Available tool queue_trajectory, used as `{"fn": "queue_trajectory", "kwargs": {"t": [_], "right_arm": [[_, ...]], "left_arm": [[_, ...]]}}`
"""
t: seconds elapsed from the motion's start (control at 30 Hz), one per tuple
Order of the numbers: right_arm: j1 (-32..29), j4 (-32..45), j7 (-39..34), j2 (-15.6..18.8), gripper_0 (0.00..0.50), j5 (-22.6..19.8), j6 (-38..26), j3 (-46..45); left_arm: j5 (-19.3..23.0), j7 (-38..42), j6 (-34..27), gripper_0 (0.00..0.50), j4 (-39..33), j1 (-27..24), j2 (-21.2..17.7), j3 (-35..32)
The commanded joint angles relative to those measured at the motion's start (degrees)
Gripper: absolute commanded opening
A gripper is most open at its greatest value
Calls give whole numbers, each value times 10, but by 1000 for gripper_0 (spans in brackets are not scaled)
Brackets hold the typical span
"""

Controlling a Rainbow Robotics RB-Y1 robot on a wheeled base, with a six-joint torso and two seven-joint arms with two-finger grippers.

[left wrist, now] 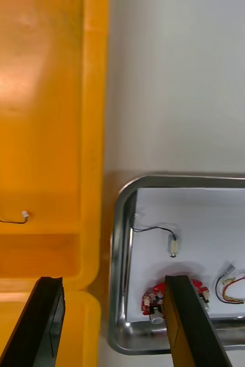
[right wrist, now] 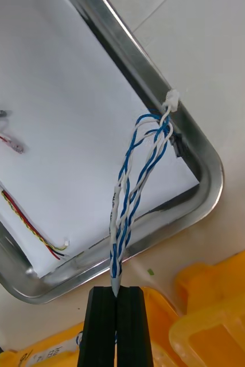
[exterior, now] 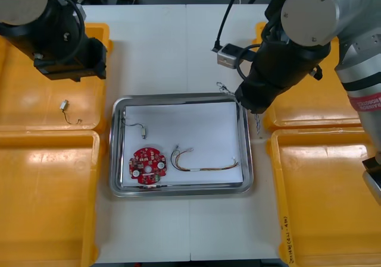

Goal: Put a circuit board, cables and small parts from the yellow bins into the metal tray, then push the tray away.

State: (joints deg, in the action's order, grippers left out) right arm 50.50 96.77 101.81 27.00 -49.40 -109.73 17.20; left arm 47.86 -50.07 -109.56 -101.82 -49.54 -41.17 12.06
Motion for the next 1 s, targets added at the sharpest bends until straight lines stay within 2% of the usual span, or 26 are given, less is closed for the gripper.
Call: {"fn": "queue_trajectory", "kwargs": {"t": [0.03, 0.3, 0.67, 0.83, 1.0], "right_arm": [[9, 18, 64, -25, 0, 14, -3, 18], [10, 18, 137, -37, 0, 35, 16, 53], [10, 18, 161, -67, 0, 106, 67, 117], [10, 4, 170, -72, 0, 105, 91, 133], [10, -35, 226, -79, 0, 101, 124, 133]], "left_arm": [[17, -24, -4, 500, 28, -39, -52, -13], [12, -113, -4, 500, 95, -40, -78, -14], [7, -243, 71, 500, 199, -42, -83, -13], [9, -289, 92, 500, 245, -47, -83, -13], [9, -332, 116, 500, 286, -47, -83, -13]]}}
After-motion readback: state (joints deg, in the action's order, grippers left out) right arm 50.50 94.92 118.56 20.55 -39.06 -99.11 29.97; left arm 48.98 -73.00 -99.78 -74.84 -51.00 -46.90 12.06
